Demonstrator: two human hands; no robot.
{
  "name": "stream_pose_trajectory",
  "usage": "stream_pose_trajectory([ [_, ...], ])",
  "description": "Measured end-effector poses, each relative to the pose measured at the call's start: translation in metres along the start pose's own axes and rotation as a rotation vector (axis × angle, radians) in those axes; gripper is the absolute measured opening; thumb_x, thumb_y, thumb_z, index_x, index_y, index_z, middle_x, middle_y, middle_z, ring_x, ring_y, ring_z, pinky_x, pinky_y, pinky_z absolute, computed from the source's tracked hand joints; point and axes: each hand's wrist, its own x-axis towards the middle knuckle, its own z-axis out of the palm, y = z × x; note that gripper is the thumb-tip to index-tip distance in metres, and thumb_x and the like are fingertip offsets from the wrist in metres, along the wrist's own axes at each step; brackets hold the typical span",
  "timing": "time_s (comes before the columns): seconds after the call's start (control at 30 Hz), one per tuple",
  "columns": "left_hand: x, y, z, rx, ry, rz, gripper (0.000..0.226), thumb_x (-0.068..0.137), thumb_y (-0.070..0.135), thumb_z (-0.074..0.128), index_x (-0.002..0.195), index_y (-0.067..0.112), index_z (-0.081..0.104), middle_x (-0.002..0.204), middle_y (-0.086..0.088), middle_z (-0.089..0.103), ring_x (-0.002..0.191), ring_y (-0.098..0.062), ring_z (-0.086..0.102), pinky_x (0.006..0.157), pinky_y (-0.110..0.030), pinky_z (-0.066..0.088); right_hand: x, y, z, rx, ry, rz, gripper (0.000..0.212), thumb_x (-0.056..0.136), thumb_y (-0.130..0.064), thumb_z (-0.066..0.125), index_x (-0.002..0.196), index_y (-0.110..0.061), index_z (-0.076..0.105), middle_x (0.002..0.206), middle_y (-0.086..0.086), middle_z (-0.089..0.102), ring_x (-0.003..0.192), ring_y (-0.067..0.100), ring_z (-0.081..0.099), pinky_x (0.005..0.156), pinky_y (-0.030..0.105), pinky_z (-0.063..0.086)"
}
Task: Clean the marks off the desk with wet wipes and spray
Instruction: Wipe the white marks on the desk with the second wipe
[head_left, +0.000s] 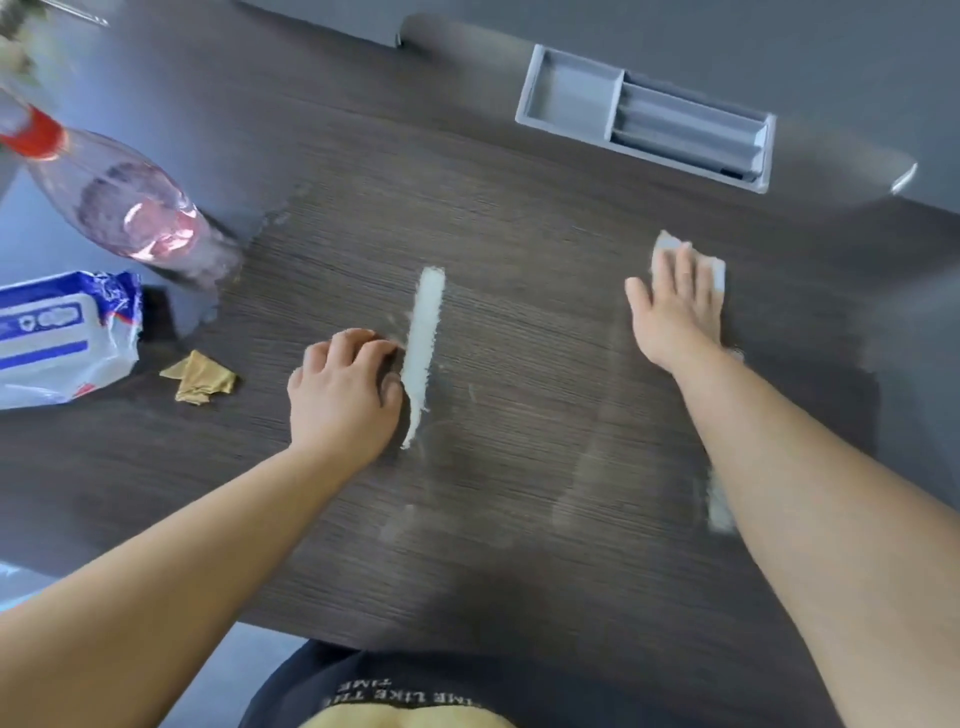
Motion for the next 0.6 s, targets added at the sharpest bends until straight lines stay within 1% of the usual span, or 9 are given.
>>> stream_pose_trajectory([
  [0.07,0.002,-0.007,-0.002,0.008,-0.009,0.031,0.037,0.091,0.033,0.043,0.127,0.026,0.052,0.140,0.005,0.042,0.125,-0.029,0.034,0.101,-0.040,0.029,0.002,-0.032,0.000,0.087,0.012,0.179,0.065,0.097,-0.054,0.007,0.151,-0.020,-0.007,0.158,0.003,-0.018,0.145,0.025,-0.014,0.117,0.045,-0.007],
  [0.13,0.004,-0.012,-0.003,-0.014,-0.013,0.050,0.044,0.087,0.038,0.035,0.125,0.026,0.054,0.138,0.008,0.045,0.123,-0.028,0.038,0.099,-0.039,0.032,-0.001,-0.086,0.004,0.060,0.053,0.123,0.068,0.096,-0.055,0.007,0.151,-0.018,-0.007,0.158,0.006,-0.016,0.145,0.028,-0.012,0.116,0.050,-0.007],
  [0.23,0.008,-0.022,-0.006,-0.065,-0.003,0.076,0.049,0.080,0.038,0.032,0.118,0.024,0.058,0.133,0.009,0.050,0.118,-0.026,0.042,0.095,-0.038,0.035,-0.027,-0.175,0.021,-0.066,0.041,-0.327,0.069,0.096,-0.056,0.012,0.150,-0.018,-0.006,0.157,0.008,-0.017,0.144,0.030,-0.014,0.115,0.051,-0.009],
  [0.3,0.010,-0.028,-0.005,-0.058,0.015,0.123,0.044,0.080,0.036,0.034,0.112,0.022,0.062,0.128,0.008,0.054,0.115,-0.027,0.046,0.091,-0.039,0.038,-0.042,-0.202,0.030,-0.143,-0.016,-0.650,0.068,0.097,-0.056,0.016,0.151,-0.020,-0.005,0.158,0.004,-0.016,0.145,0.027,-0.015,0.115,0.046,-0.010],
  [0.33,0.011,-0.031,-0.004,-0.053,0.020,0.141,0.043,0.081,0.036,0.035,0.110,0.022,0.063,0.126,0.007,0.056,0.113,-0.028,0.047,0.089,-0.039,0.038,-0.035,-0.201,0.027,-0.188,-0.031,-0.755,0.066,0.097,-0.055,0.018,0.151,-0.022,-0.005,0.158,0.001,-0.015,0.145,0.024,-0.015,0.115,0.043,-0.010],
  [0.37,0.011,-0.033,-0.004,-0.052,0.026,0.154,0.042,0.081,0.036,0.035,0.108,0.022,0.064,0.124,0.007,0.057,0.110,-0.029,0.048,0.088,-0.040,0.039,-0.022,-0.193,0.021,-0.213,-0.021,-0.784,0.064,0.098,-0.053,0.018,0.151,-0.024,-0.004,0.158,-0.001,-0.014,0.145,0.022,-0.015,0.116,0.041,-0.010],
  [0.43,0.011,-0.034,-0.005,-0.068,0.035,0.174,0.045,0.080,0.037,0.031,0.105,0.022,0.066,0.121,0.008,0.060,0.105,-0.030,0.051,0.085,-0.040,0.040,0.011,-0.169,0.004,-0.176,0.028,-0.597,0.061,0.099,-0.051,0.017,0.151,-0.026,-0.004,0.158,-0.001,-0.014,0.145,0.021,-0.015,0.117,0.040,-0.010],
  [0.53,0.013,-0.033,-0.007,-0.087,0.002,0.164,0.044,0.081,0.034,0.033,0.110,0.024,0.064,0.125,0.011,0.057,0.109,-0.028,0.048,0.088,-0.039,0.037,0.043,-0.159,-0.013,-0.075,0.043,-0.120,0.064,0.098,-0.053,0.012,0.151,-0.023,-0.006,0.158,0.001,-0.017,0.144,0.023,-0.016,0.117,0.043,-0.008],
  [0.6,0.014,-0.035,-0.006,-0.085,-0.011,0.159,0.045,0.081,0.035,0.032,0.113,0.025,0.062,0.127,0.012,0.055,0.111,-0.026,0.045,0.089,-0.038,0.036,0.036,-0.191,-0.007,-0.041,0.056,-0.040,0.066,0.097,-0.055,0.011,0.151,-0.022,-0.006,0.158,0.002,-0.017,0.145,0.026,-0.015,0.116,0.047,-0.007],
])
